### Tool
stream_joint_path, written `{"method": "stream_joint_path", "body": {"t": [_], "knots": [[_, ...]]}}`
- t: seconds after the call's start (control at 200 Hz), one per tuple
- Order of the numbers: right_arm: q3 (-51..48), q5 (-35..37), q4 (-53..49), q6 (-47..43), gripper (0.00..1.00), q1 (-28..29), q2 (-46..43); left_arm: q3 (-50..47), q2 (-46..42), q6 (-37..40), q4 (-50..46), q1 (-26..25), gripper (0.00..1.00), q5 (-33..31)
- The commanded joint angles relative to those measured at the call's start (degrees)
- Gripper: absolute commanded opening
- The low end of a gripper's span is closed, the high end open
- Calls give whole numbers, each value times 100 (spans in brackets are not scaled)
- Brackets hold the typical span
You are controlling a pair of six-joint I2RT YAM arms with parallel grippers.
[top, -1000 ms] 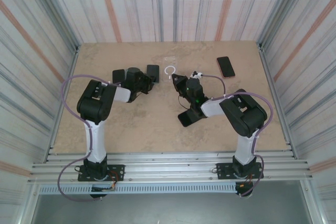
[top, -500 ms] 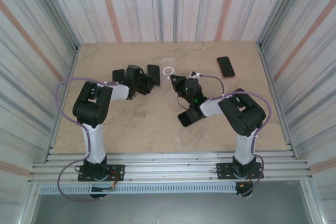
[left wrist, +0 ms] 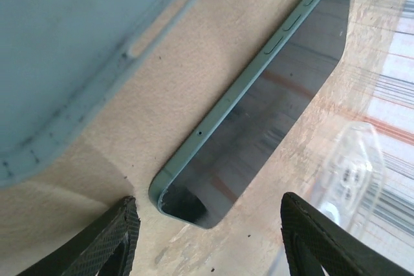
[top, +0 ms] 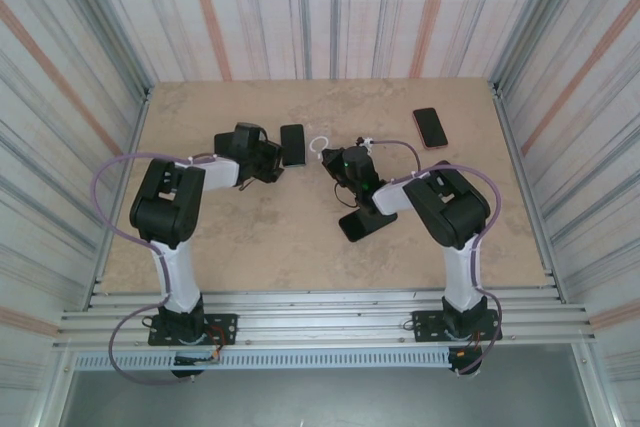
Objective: Take the phone out of the phone case
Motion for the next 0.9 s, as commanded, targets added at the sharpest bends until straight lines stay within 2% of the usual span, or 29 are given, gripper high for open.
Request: {"method": "stream_joint_path", "body": {"t": [0.0, 0.336, 0.391, 0.561, 0.712, 0.897], "knots": [[287, -139, -130, -462, 0, -137, 268, -71, -236, 242, -267, 68, 62, -54], [800, -697, -441, -882, 0, -397, 753, -24, -508, 448, -251, 140, 66, 148], [883, -777, -503, -915, 2, -402, 815, 27, -574, 496, -289, 144, 70, 212], [1086, -1003, -681, -1055, 17, -404, 946, 159, -821, 758, -392, 140, 73, 371], [1117, -1083, -989, -1250, 21, -411, 839, 218, -1003, 950, -511, 148, 81, 462], [1144, -993, -1559, -1587, 35, -429, 548, 254, -1157, 1244, -554, 151, 89, 549]]}}
